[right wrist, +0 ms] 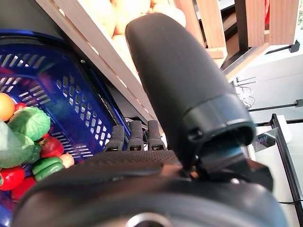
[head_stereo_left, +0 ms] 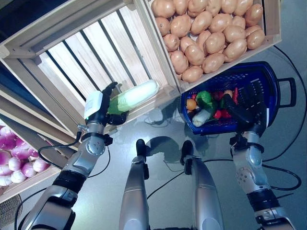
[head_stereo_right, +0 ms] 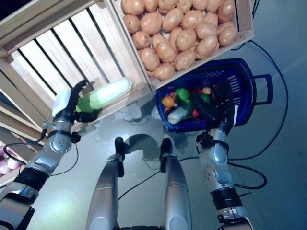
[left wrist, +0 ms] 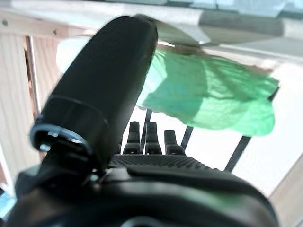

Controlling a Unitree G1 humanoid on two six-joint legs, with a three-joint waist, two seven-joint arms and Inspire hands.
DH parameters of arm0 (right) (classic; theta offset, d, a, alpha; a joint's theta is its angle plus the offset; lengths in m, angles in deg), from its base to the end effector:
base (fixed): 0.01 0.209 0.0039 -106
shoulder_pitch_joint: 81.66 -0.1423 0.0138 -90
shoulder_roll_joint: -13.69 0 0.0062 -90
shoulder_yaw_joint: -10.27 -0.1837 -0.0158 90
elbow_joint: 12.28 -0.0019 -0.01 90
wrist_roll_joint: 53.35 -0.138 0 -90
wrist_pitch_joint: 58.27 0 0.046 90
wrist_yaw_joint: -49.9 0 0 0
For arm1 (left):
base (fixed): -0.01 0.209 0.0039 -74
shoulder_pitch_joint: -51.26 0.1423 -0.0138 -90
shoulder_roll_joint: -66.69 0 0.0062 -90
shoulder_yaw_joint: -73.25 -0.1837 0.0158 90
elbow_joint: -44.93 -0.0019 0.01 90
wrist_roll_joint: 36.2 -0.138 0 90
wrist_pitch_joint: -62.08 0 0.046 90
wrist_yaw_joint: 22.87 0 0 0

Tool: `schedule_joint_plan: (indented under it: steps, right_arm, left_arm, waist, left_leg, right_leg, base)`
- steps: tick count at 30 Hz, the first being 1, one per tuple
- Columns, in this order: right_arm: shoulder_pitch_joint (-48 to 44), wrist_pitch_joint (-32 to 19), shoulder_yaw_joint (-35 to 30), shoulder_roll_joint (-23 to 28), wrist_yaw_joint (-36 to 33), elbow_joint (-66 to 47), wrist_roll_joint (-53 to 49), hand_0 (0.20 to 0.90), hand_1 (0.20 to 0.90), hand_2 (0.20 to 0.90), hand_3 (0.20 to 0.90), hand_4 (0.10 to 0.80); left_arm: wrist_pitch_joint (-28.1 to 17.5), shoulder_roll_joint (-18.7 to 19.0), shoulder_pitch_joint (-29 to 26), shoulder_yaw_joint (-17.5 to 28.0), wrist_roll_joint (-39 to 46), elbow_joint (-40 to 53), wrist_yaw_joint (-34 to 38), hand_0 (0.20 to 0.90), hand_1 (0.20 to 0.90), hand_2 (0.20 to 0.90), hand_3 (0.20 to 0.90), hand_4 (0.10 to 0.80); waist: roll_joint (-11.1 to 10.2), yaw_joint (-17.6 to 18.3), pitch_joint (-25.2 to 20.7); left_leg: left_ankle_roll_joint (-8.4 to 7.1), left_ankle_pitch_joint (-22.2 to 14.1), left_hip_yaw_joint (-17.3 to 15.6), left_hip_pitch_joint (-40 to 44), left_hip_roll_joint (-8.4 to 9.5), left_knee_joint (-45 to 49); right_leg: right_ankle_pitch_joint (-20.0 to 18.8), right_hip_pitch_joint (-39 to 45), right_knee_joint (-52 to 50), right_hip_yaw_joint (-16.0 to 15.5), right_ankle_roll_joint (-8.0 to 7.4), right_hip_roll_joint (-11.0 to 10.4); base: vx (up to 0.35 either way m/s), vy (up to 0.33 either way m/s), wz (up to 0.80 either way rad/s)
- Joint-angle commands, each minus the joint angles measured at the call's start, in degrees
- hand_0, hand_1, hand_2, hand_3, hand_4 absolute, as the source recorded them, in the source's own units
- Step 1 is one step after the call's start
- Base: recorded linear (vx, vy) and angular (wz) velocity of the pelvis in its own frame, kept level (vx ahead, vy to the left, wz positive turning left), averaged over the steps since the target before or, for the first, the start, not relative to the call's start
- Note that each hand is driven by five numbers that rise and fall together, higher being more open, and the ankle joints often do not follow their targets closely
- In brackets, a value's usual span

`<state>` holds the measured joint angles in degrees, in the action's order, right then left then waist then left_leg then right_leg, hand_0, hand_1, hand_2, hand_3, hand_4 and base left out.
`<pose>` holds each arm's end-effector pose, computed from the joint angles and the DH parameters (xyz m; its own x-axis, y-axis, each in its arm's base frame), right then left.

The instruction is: Put vegetables into the basket

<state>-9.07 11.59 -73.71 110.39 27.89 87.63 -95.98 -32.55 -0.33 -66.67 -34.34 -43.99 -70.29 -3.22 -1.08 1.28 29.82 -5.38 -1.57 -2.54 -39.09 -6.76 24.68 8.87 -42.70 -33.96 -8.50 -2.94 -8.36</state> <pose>0.2574 -0.2024 0.1036 0.8960 -0.3577 0.2633 0.2161 0.8689 0.4453 0.2859 0.2416 0.1058 0.9636 0.0787 0.2554 -0.2476 0.6227 0.7422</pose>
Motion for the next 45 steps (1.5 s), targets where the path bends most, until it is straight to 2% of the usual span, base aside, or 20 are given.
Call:
schedule_joint_plan:
  steps: [1, 8, 12, 20, 27, 33, 37, 39, 45]
  right_arm:
    - [-1.9, -2.8, -3.2, 3.3, 3.0, -8.1, 3.6, 0.900, 0.900, 0.900, 0.900, 0.800]
    - [-1.8, -2.9, -3.1, 2.9, 2.6, -8.1, 4.1, 0.900, 0.900, 0.900, 0.900, 0.800]
    - [-1.8, -3.4, -3.0, 2.9, 2.8, -8.0, 3.8, 0.900, 0.900, 0.900, 0.900, 0.800]
    - [-2.1, -4.3, -1.8, 2.7, 2.9, -7.7, 3.0, 0.900, 0.900, 0.900, 0.900, 0.800]
    - [-3.1, -5.0, -0.5, 1.9, 2.7, -7.1, 3.2, 0.900, 0.900, 0.900, 0.900, 0.800]
    - [-4.4, -4.4, 0.4, 1.6, 2.3, -6.9, 3.4, 0.900, 0.900, 0.900, 0.900, 0.800]
    - [-4.8, -4.1, 0.6, 1.7, 2.1, -7.0, 3.5, 0.900, 0.900, 0.900, 0.900, 0.800]
    - [-4.9, -4.2, 0.6, 1.3, 2.1, -6.7, 4.1, 0.900, 0.900, 0.900, 0.900, 0.800]
    - [-4.7, -3.6, 0.1, 1.7, 3.0, -7.0, 4.1, 0.900, 0.900, 0.900, 0.900, 0.800]
  left_arm:
    - [-2.0, 2.2, -3.1, 2.2, 2.7, 5.8, -1.1, 0.900, 0.900, 0.900, 0.900, 0.800]
    - [-0.5, 1.3, -2.9, 2.4, 2.9, 6.1, 0.0, 0.900, 0.900, 0.900, 0.900, 0.800]
    - [1.1, 1.6, -3.2, 2.3, -2.5, 5.0, 5.6, 0.900, 0.900, 0.900, 0.900, 0.800]
    - [3.7, 1.3, -4.2, 1.7, -8.0, -0.1, 18.7, 0.900, 0.900, 0.900, 0.900, 0.800]
    - [6.1, -0.4, -6.4, 0.8, -10.5, -5.0, 24.8, 0.900, 0.900, 0.900, 0.900, 0.800]
    - [7.1, -1.7, -9.3, -0.6, -11.8, -9.4, 24.0, 0.900, 0.900, 0.900, 0.900, 0.800]
    - [5.7, -2.0, -10.3, -1.2, -11.7, -10.6, 22.6, 0.900, 0.900, 0.900, 0.900, 0.800]
    - [3.8, -2.1, -10.9, -1.9, -11.7, -10.8, 19.7, 0.900, 0.900, 0.900, 0.900, 0.800]
    - [3.2, -1.5, -10.8, -3.9, -12.5, -9.4, 11.7, 0.900, 0.900, 0.900, 0.900, 0.800]
  waist:
    - [0.1, 0.5, 0.0]
    - [0.0, 0.3, 0.0]
    - [-0.2, 0.3, 0.0]
    - [-1.1, 0.3, 0.0]
    - [-1.8, 0.6, 0.0]
    - [-2.3, 1.1, 0.0]
    - [-2.4, 1.3, 0.0]
    - [-2.3, 1.4, 0.0]
    - [-2.0, 1.4, 0.0]
  left_leg:
    - [0.99, 1.3, -2.3, -1.1, 1.17, -0.4]
    - [1.11, 1.5, -2.1, -1.3, 1.22, -0.7]
    - [1.02, 1.6, -2.0, -1.4, 1.25, -0.9]
    - [0.75, 1.6, -1.4, -2.2, 1.03, -0.2]
    - [0.44, 1.8, -1.1, -3.0, 0.82, -0.1]
    - [0.23, 2.0, -1.0, -3.4, 0.63, 0.1]
    - [0.26, 1.9, -1.1, -3.4, 0.60, 0.0]
    - [0.34, 1.7, -1.0, -3.6, 0.67, 0.4]
    - [0.34, 1.8, -1.0, -3.6, 0.70, -0.2]
  right_leg:
    - [-4.1, 3.9, 5.3, 0.6, -1.29, 0.4]
    - [-4.1, 3.6, 5.5, 0.5, -1.28, 0.5]
    - [-4.2, 3.7, 5.8, 0.3, -1.23, 0.5]
    - [-4.0, 3.2, 5.2, 0.2, -1.18, 0.5]
    - [-4.3, 2.2, 4.7, 0.3, -1.38, 0.5]
    - [-4.5, 1.6, 4.4, 0.5, -1.59, 0.6]
    - [-4.5, 1.4, 4.3, 0.7, -1.66, 0.7]
    - [-4.5, 1.1, 4.0, 0.8, -1.71, 0.6]
    - [-4.7, 1.1, 4.6, 0.8, -1.96, 0.5]
  base:
    - [0.000, 0.000, 0.00]
    - [0.000, 0.000, 0.00]
    - [0.000, 0.000, 0.00]
    - [0.000, 0.000, 0.00]
    - [0.000, 0.000, 0.00]
    - [0.000, 0.000, 0.00]
    - [0.000, 0.000, 0.00]
    - [0.000, 0.000, 0.00]
    - [0.000, 0.000, 0.00]
